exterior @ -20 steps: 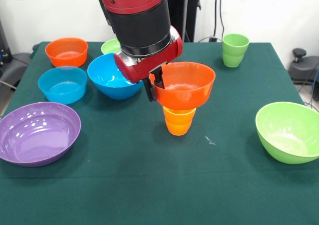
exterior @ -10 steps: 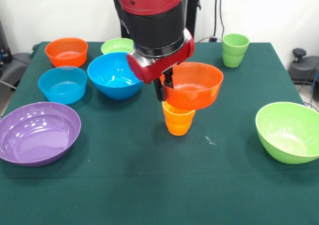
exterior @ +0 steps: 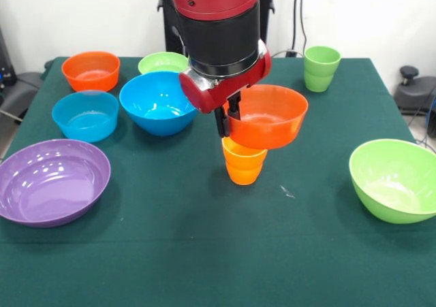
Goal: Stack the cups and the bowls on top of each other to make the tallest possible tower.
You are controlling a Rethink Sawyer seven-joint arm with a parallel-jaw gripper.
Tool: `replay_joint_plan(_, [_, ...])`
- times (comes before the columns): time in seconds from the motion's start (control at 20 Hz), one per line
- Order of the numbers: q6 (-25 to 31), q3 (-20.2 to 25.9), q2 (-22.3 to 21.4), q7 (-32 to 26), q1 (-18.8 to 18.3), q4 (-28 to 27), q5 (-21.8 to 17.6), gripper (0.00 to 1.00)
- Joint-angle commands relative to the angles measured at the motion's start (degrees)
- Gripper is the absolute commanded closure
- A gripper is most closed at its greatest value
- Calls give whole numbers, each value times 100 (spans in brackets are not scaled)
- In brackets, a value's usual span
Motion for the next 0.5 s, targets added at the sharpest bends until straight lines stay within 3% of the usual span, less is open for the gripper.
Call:
replay_joint_plan(0.05, [353, -482, -106, -1529, 188, 184, -635, 100])
replay_joint_plan(0.5, [523, -550, -42, -1577, 304, 62, -777, 100])
